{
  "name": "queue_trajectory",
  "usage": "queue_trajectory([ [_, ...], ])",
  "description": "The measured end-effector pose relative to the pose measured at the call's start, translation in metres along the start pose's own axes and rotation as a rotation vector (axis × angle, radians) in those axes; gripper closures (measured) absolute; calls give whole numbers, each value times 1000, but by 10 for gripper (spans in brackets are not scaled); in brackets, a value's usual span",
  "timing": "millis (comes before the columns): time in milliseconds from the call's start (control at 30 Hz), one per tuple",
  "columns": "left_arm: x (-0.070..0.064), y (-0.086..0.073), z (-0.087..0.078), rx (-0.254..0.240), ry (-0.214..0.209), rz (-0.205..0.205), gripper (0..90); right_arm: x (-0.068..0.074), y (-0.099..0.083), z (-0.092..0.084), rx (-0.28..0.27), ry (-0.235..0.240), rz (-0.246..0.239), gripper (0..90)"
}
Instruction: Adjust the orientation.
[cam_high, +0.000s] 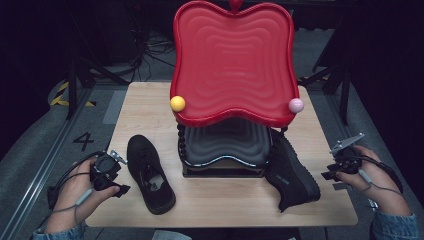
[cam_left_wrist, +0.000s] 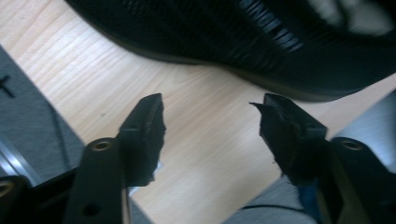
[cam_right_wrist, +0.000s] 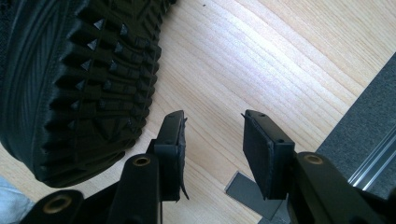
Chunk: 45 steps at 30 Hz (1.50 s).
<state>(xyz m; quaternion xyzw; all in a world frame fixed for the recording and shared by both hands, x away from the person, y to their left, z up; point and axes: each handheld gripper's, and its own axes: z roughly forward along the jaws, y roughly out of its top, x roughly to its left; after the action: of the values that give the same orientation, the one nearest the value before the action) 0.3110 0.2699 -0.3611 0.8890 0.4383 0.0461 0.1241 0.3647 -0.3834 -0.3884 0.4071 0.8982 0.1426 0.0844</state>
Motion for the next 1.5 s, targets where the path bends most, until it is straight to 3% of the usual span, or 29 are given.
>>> queue_trajectory([
  [100, -5, 0, -7, -7, -11, 4, 463, -1, -1, 1, -1, 6, 4, 602],
  [200, -8, 1, -11, -31, -48, -10, 487, -2, -2, 2, 0, 8, 3, 601],
  [300, -12, 3, -15, -74, -113, -59, 467, -2, -1, 1, -8, 9, 5, 596],
  [367, -18, 7, -18, -79, -83, -49, 439, -2, -2, 1, -13, 13, 5, 594],
  [567, -24, 20, -27, -82, -14, 10, 389, -2, -3, 1, -28, 3, 25, 577],
  [633, -25, 24, -33, -80, -13, 4, 420, -1, -3, 0, -32, 6, 17, 576],
  [800, -33, 32, -38, -57, 0, 37, 416, 0, -4, 0, -33, 0, 1, 575],
  [933, -43, 40, -40, -35, 5, 99, 399, -1, -5, 0, -31, 3, 2, 574],
  [1200, -58, 54, -42, -22, -27, 178, 393, 1, -5, 1, -38, 14, 1, 563],
  [1500, -75, 59, -31, 10, -117, 253, 389, 3, -3, 3, -34, 19, -22, 563],
])
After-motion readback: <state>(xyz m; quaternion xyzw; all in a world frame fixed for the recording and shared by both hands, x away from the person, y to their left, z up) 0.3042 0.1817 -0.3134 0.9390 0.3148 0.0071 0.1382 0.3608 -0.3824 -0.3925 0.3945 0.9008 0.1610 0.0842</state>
